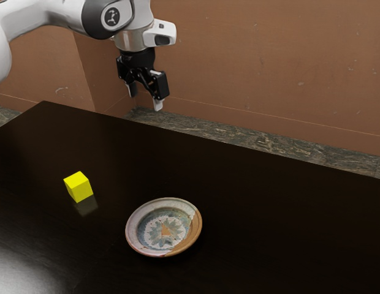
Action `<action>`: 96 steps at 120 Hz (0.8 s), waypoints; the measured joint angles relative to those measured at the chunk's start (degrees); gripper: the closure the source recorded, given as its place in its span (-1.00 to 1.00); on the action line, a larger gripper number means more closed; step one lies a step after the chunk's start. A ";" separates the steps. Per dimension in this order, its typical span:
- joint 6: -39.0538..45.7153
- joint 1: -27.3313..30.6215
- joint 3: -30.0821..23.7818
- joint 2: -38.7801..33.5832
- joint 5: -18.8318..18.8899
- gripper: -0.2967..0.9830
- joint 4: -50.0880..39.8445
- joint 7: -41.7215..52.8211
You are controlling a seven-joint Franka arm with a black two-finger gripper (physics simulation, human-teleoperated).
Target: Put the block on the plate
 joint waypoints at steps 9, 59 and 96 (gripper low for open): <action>0.11 -0.06 0.01 0.10 0.07 -0.54 -0.09 0.22; 7.60 13.06 4.22 5.82 -0.44 -0.54 -4.54 15.35; 22.79 20.77 4.27 18.07 -4.59 -0.54 -8.15 29.08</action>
